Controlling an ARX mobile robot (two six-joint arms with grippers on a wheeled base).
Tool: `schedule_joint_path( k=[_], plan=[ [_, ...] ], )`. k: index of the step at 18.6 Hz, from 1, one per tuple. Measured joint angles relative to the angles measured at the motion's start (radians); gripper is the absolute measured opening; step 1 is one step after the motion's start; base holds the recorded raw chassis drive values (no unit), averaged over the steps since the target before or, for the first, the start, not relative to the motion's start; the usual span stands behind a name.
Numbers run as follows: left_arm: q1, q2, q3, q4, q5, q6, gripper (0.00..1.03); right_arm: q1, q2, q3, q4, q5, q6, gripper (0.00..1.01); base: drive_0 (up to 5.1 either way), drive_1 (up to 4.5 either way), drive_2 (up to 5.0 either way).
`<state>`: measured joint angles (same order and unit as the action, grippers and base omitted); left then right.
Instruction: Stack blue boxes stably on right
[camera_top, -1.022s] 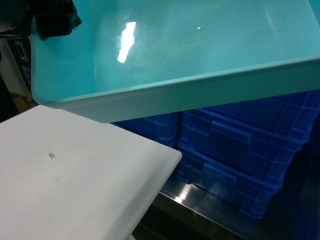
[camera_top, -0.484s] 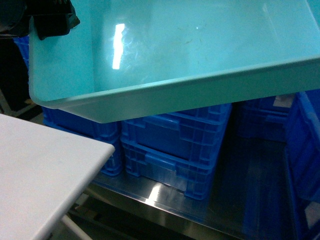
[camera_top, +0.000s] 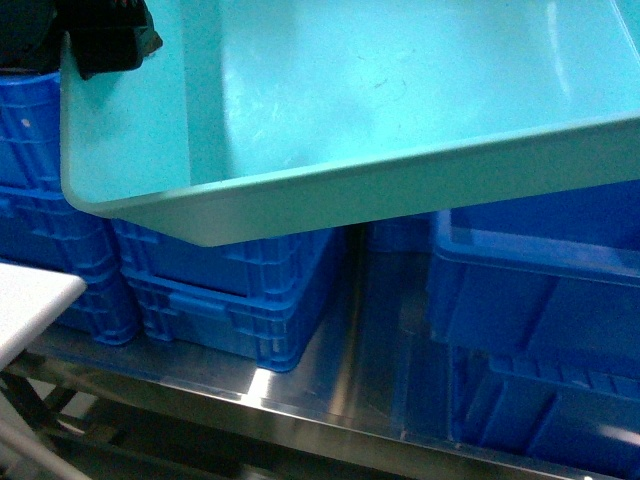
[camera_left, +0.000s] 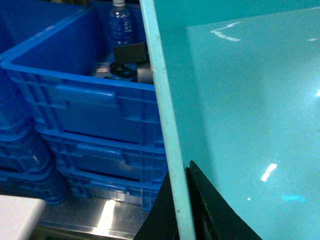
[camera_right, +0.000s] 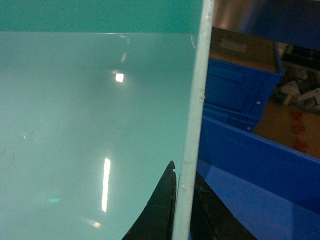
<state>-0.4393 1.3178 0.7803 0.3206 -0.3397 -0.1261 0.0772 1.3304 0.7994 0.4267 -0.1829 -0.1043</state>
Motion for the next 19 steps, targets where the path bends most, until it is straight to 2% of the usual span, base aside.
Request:
schedule_joint_path(
  k=[6,8,10,15,19],
  plan=[
    [0.003,-0.002,0.0,-0.001,0.001,0.0,0.02,0.001,-0.003,0.001,0.002,0.0,0.0,0.07,2.8,-5.84,-2.1],
    [0.001,-0.002,0.0,-0.002,0.001,0.0,0.02,0.0,-0.004,0.001,0.0,0.0,0.001,0.07,-1.5,-1.52,-1.5],
    [-0.009,-0.002,0.002,0.008,0.002,0.0,0.02,-0.012,-0.004,0.001,0.0,-0.002,0.003,0.07,-0.4,-0.38,-0.4],
    [0.002,-0.001,0.001,0.0,0.003,0.0,0.02,-0.004,-0.005,0.001,0.0,-0.002,0.002,0.07,0.2,0.2,0.2],
    [0.0,-0.005,0.001,0.002,0.003,0.0,0.02,-0.004,-0.008,0.001,0.004,-0.002,0.002,0.07,-0.1,3.68,-3.8]
  ],
)
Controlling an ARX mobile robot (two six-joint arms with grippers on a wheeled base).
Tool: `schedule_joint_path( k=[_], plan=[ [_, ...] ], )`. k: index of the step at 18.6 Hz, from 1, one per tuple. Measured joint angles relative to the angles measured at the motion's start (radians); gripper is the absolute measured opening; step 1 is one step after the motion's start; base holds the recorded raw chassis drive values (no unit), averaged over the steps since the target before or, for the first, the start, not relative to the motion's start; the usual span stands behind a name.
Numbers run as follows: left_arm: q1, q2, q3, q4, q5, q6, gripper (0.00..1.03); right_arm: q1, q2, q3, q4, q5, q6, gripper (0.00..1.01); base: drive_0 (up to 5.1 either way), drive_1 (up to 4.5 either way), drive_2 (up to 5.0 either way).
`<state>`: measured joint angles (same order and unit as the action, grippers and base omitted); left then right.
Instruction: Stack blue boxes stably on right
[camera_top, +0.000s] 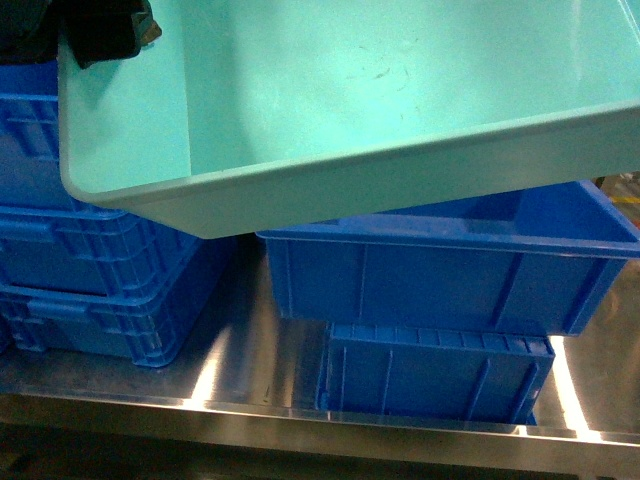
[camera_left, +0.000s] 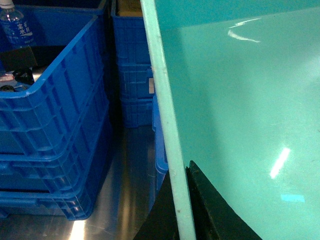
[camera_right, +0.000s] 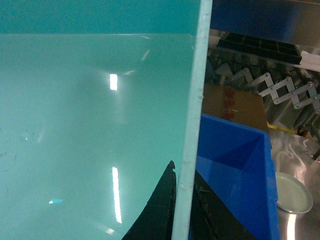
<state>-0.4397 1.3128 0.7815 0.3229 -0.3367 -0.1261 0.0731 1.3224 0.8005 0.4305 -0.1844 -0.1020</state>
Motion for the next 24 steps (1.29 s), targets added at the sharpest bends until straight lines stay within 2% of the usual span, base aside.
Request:
schedule_joint_path(
  k=[11,16,22,24],
  plan=[
    [0.002,0.001,0.0,0.0,0.0,0.0,0.02,0.0,0.001,0.0,0.0,0.0,0.0,0.07,-0.2,3.74,-4.1],
    [0.001,0.003,0.0,0.0,0.003,0.0,0.02,-0.001,0.004,0.0,-0.004,0.0,0.001,0.07,-1.3,-1.33,-1.3],
    [0.001,0.004,0.0,-0.002,0.001,0.0,0.02,-0.001,0.004,0.0,-0.003,0.0,0.001,0.07,0.0,0.3,-0.3],
    [0.002,0.002,0.0,-0.001,0.0,0.0,0.02,0.0,0.002,0.0,0.0,0.0,0.0,0.07,2.8,1.75,-4.8]
  ],
)
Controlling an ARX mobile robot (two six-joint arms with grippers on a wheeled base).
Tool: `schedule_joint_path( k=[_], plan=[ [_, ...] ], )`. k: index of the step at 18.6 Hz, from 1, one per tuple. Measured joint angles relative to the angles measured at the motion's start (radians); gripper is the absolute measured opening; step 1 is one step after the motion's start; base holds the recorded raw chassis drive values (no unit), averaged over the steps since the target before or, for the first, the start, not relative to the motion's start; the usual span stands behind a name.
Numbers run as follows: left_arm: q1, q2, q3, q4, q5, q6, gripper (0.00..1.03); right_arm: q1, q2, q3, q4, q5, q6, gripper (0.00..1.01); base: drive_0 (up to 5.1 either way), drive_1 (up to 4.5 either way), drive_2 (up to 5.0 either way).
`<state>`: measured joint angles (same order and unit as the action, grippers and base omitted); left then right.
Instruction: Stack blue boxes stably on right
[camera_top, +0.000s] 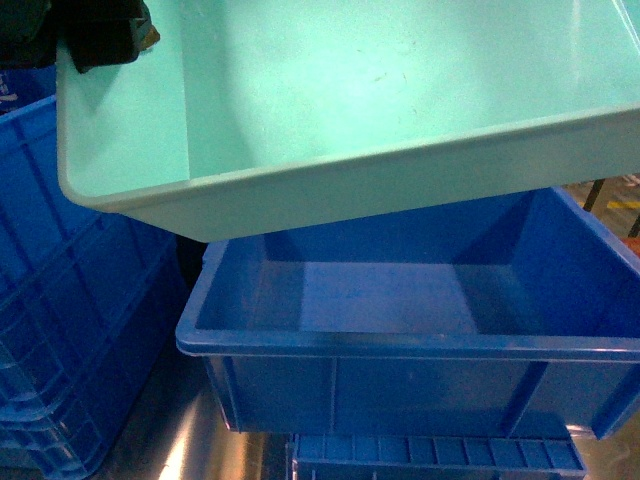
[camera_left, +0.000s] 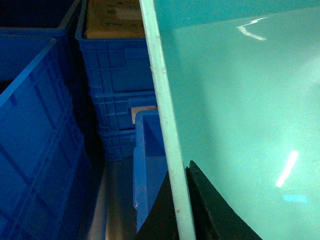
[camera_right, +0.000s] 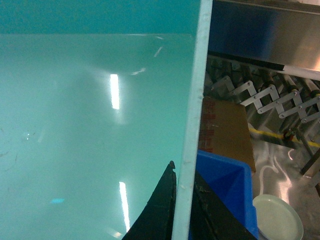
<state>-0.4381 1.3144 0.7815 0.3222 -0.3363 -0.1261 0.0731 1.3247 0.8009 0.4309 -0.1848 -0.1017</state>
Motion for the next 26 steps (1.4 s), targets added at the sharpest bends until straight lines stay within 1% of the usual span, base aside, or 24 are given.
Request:
schedule_joint_path(
  k=[6,21,23,25,26],
  plan=[
    [0.0,-0.001,0.0,0.0,0.0,0.0,0.02,0.0,0.0,0.0,-0.003,0.0,0.0,0.07,2.0,2.54,-4.8],
    [-0.001,0.004,0.0,-0.011,-0.002,0.0,0.02,-0.001,0.002,0.0,-0.004,0.0,0.0,0.07,0.0,0.02,0.0],
    [-0.003,0.003,-0.005,-0.033,-0.005,-0.004,0.02,-0.001,0.002,-0.006,-0.026,0.003,-0.002,0.07,0.0,0.0,0.0],
    [-0.004,0.003,-0.028,-0.072,0.0,-0.009,0.02,-0.001,0.0,-0.042,-0.065,0.005,0.0,0.07,0.0,0.0,0.0],
    [-0.004,0.009,-0.035,-0.092,0.009,-0.013,0.02,-0.001,0.001,-0.046,-0.106,0.008,0.002,0.07,0.0,0.0,0.0]
  ],
)
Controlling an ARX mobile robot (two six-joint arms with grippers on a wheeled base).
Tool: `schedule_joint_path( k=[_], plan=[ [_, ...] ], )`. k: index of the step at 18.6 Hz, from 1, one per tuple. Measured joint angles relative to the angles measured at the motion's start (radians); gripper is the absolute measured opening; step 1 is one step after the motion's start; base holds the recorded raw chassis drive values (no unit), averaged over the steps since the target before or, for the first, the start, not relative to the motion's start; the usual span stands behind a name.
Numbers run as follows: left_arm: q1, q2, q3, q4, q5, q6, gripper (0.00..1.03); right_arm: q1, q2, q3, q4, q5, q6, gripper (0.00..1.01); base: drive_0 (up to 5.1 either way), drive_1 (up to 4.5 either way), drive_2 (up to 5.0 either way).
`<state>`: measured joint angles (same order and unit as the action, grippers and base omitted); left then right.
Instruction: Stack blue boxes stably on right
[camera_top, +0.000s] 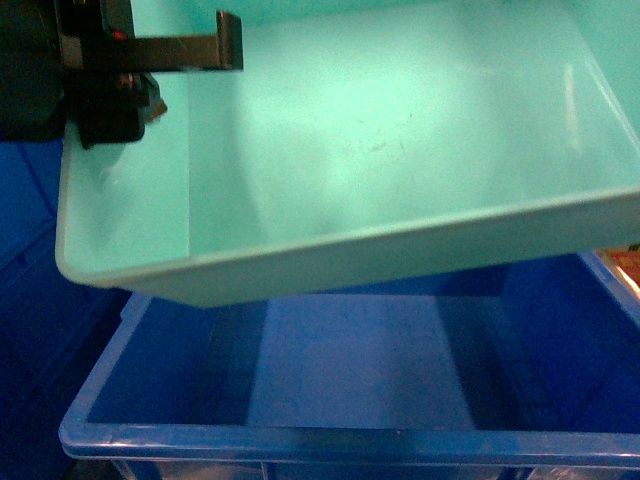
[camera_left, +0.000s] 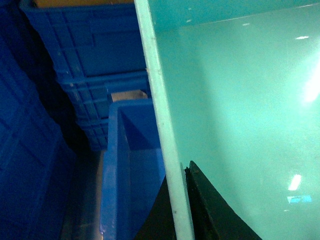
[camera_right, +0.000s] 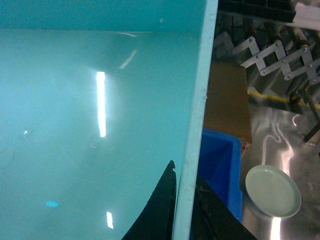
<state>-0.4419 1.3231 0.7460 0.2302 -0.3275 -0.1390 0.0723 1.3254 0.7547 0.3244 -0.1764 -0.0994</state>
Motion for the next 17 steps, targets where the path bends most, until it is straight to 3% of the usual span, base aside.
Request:
schedule_joint_path(
  k=[3,8,12,17],
  plan=[
    [0.029,0.085,0.018,-0.044,0.069,-0.017,0.02,0.008,0.048,-0.003,-0.047,0.02,0.001,0.07,0.0,0.0,0.0],
    [0.079,0.239,0.091,-0.048,0.158,-0.002,0.02,0.006,0.179,0.021,-0.032,0.041,0.006,0.07,0.0,0.0,0.0],
    [0.101,0.389,0.223,-0.042,0.195,0.061,0.02,0.006,0.305,0.101,-0.006,0.072,0.014,0.07,0.0,0.0,0.0],
    [0.112,0.545,0.399,-0.084,0.191,0.136,0.02,0.034,0.456,0.237,-0.021,0.103,0.019,0.07,0.0,0.0,0.0]
  ],
)
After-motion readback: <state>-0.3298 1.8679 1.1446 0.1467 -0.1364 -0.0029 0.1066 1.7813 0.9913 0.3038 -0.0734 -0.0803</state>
